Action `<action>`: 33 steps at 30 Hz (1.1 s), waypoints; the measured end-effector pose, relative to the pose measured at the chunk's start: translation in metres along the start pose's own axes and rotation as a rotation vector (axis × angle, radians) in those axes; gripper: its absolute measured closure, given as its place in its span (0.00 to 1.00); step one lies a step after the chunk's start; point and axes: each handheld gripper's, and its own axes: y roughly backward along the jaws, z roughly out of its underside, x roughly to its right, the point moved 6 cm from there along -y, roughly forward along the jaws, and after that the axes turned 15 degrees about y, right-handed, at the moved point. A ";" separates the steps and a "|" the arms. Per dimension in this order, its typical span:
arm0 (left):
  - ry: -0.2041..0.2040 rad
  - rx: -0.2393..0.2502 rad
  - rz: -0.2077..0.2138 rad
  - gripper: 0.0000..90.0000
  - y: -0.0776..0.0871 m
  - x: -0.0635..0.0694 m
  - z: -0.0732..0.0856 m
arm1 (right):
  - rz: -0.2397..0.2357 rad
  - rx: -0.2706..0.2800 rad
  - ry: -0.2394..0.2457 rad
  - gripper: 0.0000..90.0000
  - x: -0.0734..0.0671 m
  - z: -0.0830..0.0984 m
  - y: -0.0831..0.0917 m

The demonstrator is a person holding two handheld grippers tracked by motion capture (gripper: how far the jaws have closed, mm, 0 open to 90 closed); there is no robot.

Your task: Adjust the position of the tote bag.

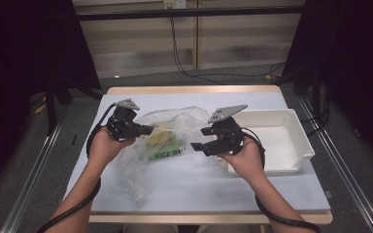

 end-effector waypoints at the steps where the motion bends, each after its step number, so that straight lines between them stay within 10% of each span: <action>1: 0.005 0.001 -0.001 1.00 0.000 0.001 -0.001 | -0.004 0.003 0.003 0.41 -0.001 -0.001 -0.001; 22: 0.027 -0.017 0.001 1.00 -0.005 -0.001 0.000 | -0.035 -0.004 0.011 0.41 -0.010 -0.003 -0.015; 33: 0.018 -0.028 0.010 1.00 -0.005 0.001 -0.003 | -0.089 -0.014 0.012 0.42 -0.022 0.001 -0.052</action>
